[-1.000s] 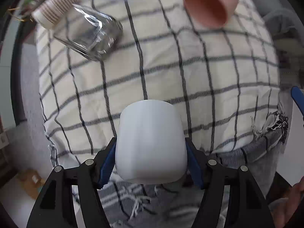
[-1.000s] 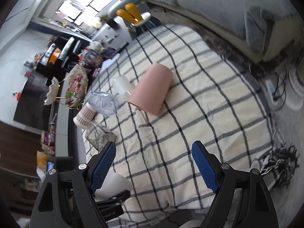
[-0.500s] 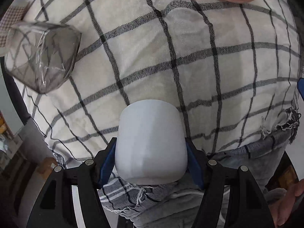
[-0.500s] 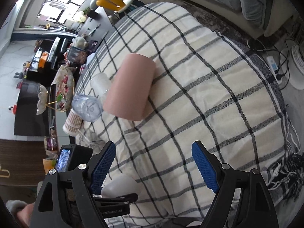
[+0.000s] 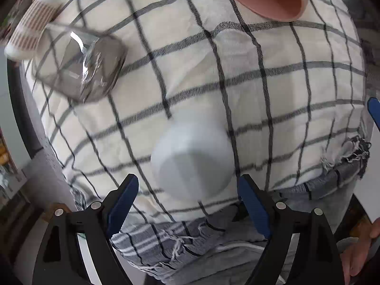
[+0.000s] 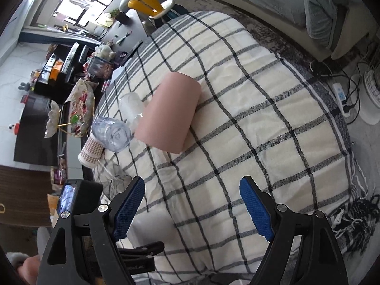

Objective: Flip cup upside down
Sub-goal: 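Rotate the left gripper to turn the white cup rim-down and set it on the cloth, then open the left gripper and raise it away from the inverted cup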

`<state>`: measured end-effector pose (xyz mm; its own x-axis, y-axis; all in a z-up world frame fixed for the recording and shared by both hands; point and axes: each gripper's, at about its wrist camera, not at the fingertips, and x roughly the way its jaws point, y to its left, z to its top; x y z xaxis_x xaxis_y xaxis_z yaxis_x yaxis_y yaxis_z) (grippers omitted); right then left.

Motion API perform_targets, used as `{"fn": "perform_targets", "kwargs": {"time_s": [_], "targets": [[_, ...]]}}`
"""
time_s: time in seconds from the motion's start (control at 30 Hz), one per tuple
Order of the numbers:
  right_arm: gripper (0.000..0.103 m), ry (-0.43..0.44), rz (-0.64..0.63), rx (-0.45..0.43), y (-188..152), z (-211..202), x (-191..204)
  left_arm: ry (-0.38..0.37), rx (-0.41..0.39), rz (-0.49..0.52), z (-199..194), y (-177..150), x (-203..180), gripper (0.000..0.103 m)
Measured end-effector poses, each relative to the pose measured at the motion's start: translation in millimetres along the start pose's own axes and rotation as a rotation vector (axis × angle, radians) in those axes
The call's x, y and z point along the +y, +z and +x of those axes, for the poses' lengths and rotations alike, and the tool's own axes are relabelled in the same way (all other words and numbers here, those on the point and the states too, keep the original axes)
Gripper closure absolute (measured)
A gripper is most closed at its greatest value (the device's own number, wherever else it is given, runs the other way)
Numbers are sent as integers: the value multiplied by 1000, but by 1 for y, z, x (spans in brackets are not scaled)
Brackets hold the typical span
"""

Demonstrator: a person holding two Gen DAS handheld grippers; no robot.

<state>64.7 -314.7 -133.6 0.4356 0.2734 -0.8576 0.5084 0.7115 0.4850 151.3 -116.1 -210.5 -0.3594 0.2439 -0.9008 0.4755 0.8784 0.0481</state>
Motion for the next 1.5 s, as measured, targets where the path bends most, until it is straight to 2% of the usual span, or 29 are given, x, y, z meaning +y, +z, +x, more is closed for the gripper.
{"fn": "perform_targets", "kwargs": {"time_s": [0.17, 0.33, 0.47, 0.67, 0.9, 1.03, 1.13, 1.23, 1.5], "targets": [[21, -4, -50, -39, -14, -21, 14, -51, -53, -37, -10, -34, 14, 16], [21, -23, -132, -105, -31, -45, 32, -73, -196, -77, -31, -70, 14, 13], [21, -55, -215, -168, -47, -64, 45, -51, -382, -110, -49, -99, 17, 13], [21, -112, -328, -252, -67, -79, 61, 33, -701, -153, -68, -135, 23, 13], [21, -168, -421, -383, -87, -97, 76, 110, -950, -241, -76, -172, 28, 9], [21, -200, -477, -463, -100, -102, 82, 175, -1049, -263, -77, -186, 23, 8], [21, -222, -503, -494, -107, -100, 84, 195, -1100, -286, -75, -193, 22, 8], [21, -244, -518, -523, -112, -100, 83, 186, -1166, -339, -72, -199, 24, 6], [17, -274, -566, -614, -129, -106, 82, 144, -1239, -432, -62, -213, 31, 1]]}}
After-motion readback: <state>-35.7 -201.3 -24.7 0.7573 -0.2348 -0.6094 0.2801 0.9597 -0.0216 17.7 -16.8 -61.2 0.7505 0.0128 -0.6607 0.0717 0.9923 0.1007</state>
